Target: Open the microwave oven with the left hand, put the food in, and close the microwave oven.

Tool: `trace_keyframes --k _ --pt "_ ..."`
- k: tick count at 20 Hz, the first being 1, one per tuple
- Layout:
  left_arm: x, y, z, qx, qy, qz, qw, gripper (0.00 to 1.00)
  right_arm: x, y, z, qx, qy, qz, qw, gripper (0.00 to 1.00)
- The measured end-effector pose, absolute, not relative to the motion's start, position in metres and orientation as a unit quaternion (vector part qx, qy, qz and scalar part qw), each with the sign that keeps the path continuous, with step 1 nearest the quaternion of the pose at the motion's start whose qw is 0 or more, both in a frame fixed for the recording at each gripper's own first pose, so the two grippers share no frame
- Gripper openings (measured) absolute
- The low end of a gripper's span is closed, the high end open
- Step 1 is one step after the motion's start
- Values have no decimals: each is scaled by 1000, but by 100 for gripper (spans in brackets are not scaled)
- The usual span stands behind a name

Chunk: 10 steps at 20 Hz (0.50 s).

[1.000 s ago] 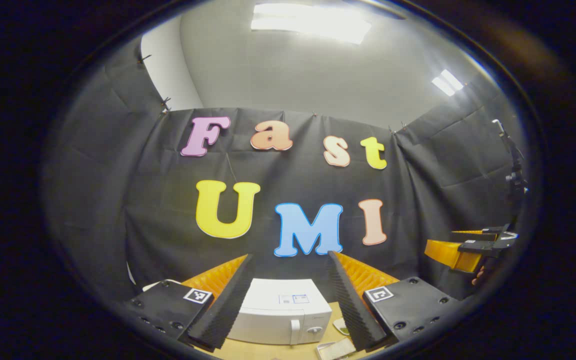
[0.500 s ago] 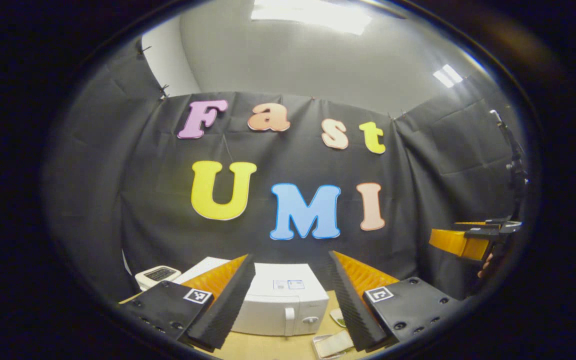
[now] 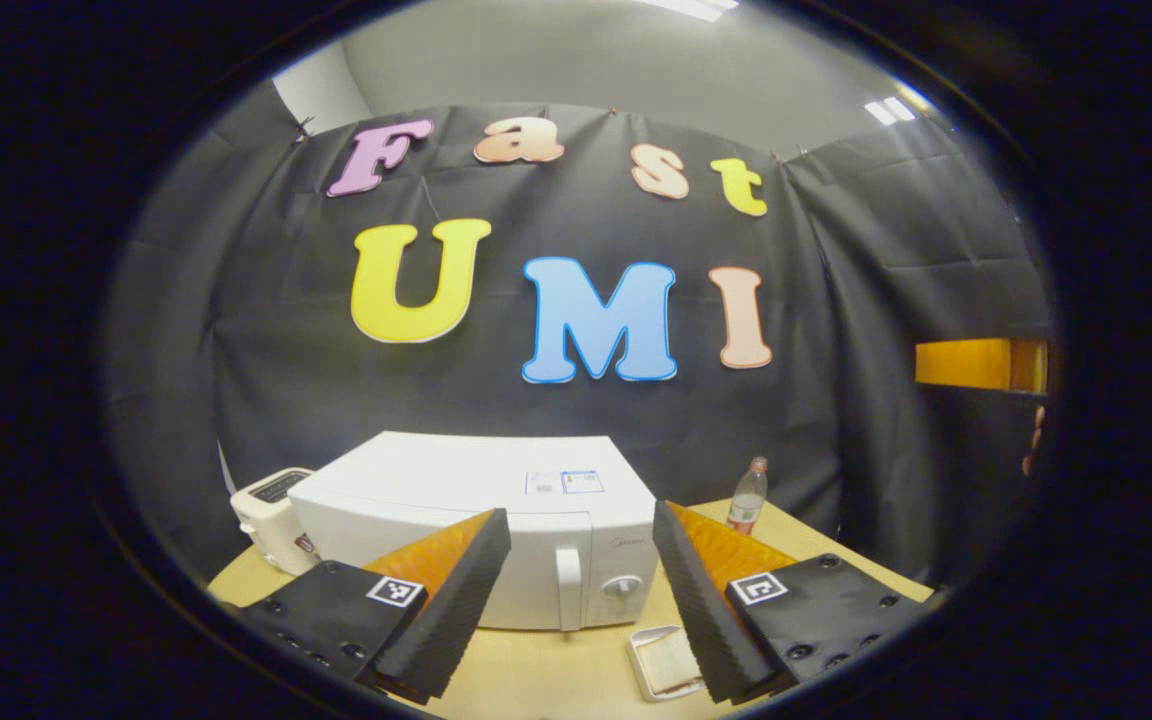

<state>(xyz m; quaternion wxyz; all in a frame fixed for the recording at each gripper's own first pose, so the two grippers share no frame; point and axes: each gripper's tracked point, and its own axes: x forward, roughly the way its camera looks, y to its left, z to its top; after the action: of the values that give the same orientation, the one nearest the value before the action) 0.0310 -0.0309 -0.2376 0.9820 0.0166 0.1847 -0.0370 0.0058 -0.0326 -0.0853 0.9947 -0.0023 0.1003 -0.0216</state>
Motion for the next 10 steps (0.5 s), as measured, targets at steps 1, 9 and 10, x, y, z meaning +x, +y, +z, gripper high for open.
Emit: trace_keyframes --k 1,9,10 --pt "35 -31 -253 17 195 -36 980 95 7 -35 -88 -4 104 -23 994 96" --pt "60 -26 -344 27 249 -28 968 95 14 -51 -106 -14 127 -39 991 96" --pt "64 -25 -356 25 257 -26 966 95 15 -52 -108 -15 130 -41 991 96"
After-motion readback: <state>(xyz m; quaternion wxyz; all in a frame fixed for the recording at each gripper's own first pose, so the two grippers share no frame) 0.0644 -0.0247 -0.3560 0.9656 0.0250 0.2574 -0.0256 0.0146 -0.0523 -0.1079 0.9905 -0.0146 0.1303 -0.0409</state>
